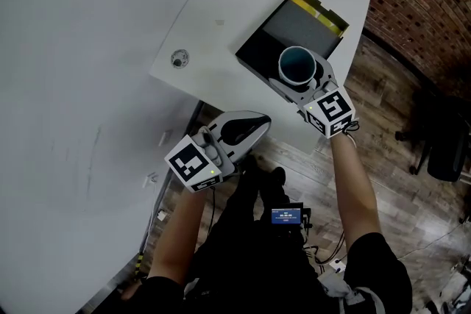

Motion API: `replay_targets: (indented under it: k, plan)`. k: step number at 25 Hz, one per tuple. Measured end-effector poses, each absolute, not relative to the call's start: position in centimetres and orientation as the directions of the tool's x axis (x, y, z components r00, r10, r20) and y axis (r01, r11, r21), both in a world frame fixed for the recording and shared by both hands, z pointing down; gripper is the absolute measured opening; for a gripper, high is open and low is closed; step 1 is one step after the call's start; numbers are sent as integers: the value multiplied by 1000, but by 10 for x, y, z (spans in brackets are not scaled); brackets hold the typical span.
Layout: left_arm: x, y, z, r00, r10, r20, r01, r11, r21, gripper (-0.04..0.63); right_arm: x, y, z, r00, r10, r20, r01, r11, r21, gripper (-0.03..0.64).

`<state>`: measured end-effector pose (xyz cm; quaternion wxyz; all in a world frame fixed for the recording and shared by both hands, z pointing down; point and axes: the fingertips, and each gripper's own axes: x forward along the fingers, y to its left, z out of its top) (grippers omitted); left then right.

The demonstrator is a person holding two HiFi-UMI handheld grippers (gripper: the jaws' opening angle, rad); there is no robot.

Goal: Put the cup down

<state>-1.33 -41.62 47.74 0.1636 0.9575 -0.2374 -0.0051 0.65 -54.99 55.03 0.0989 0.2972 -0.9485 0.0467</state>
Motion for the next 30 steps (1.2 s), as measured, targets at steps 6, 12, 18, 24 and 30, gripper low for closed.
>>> replay_targets:
  k: [6, 12, 18, 24, 30]
  plan:
    - [-12, -414, 472, 885, -460, 64, -456, -835, 309, 8, 9, -546, 544, -806, -554, 210, -577, 814, -68, 482]
    - [-17, -409, 468, 875, -476, 88, -481, -835, 268, 8, 26, -535, 542, -780, -583, 228, -612, 787, -79, 482]
    - [-24, -403, 464, 862, -497, 103, -506, -827, 244, 8, 53, -519, 534, -750, -622, 225, -655, 746, -122, 482]
    - [-17, -393, 463, 864, -487, 126, -503, -835, 222, 8, 68, -496, 522, -734, -639, 230, -676, 719, -159, 480]
    - [-8, -381, 456, 875, -469, 118, -484, -848, 215, 8, 73, -463, 507, -742, -630, 231, -669, 718, -194, 445]
